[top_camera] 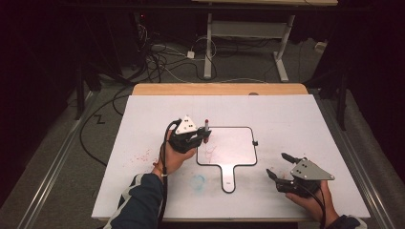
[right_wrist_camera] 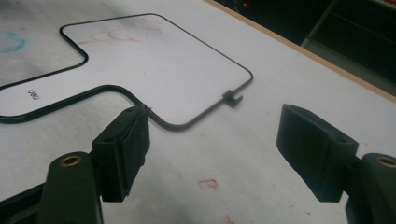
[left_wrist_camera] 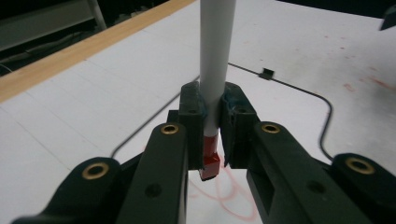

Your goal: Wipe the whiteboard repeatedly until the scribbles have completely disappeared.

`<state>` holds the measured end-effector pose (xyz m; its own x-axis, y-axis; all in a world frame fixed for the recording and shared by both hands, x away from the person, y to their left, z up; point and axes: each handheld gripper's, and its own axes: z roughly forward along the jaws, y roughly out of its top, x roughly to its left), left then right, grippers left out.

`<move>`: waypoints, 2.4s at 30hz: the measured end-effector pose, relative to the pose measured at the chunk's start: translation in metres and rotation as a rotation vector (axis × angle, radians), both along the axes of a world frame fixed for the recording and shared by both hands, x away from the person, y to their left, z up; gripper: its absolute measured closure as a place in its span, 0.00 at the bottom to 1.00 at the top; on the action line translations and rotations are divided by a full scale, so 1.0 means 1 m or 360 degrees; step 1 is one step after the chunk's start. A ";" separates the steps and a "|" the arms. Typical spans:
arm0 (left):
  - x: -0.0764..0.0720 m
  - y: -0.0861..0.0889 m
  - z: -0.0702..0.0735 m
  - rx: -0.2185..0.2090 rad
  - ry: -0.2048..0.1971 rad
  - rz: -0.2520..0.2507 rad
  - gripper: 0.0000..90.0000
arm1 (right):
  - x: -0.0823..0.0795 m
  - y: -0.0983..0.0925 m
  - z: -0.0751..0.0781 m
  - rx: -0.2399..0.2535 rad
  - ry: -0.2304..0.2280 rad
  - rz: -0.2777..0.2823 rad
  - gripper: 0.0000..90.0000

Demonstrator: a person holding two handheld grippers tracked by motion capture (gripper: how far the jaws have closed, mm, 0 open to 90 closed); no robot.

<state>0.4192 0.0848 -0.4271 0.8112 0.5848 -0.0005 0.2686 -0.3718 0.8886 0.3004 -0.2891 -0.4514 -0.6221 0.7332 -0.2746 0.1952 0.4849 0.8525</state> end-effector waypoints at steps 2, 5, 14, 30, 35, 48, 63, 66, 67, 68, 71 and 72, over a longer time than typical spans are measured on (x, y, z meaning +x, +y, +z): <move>0.009 0.000 0.000 -0.0004 -0.0016 0.0011 0.88 | 0.001 -0.001 -0.002 0.0017 0.0027 -0.0011 0.29; 0.022 -0.002 -0.006 0.0001 0.0009 0.0004 0.88 | 0.001 0.000 -0.003 0.0025 0.0055 -0.0015 0.29; 0.046 -0.012 -0.031 0.0152 0.0027 0.0067 0.88 | -0.003 0.008 -0.010 -0.0045 0.0091 0.0027 0.28; 0.045 -0.032 -0.033 0.0148 -0.0026 0.0017 0.88 | -0.007 0.005 -0.010 -0.0058 0.0106 0.0047 0.28; 0.055 -0.001 -0.036 0.0086 0.0017 0.0166 0.88 | -0.007 0.006 -0.011 -0.0065 0.0105 0.0054 0.28; 0.045 -0.025 -0.033 0.0153 -0.0005 0.0039 0.88 | -0.004 0.007 -0.012 -0.0075 0.0126 0.0076 0.28; 0.028 -0.031 -0.032 0.0191 -0.0043 -0.0104 0.88 | -0.002 0.008 -0.013 -0.0076 0.0155 0.0095 0.28; 0.036 -0.014 -0.032 0.0213 -0.0031 0.0025 0.88 | -0.003 0.009 -0.013 -0.0088 0.0147 0.0092 0.28; 0.041 -0.005 -0.032 0.0195 -0.0005 0.0076 0.88 | -0.004 0.009 -0.013 -0.0107 0.0137 0.0096 0.28; 0.043 0.000 -0.033 0.0180 0.0010 0.0101 0.88 | -0.004 0.010 -0.014 -0.0119 0.0134 0.0100 0.28; 0.045 0.010 -0.035 0.0104 0.0060 0.0114 0.88 | -0.004 0.011 -0.014 -0.0127 0.0135 0.0114 0.28; 0.043 0.009 -0.035 0.0111 0.0051 0.0106 0.88 | -0.004 0.011 -0.014 -0.0124 0.0136 0.0113 0.28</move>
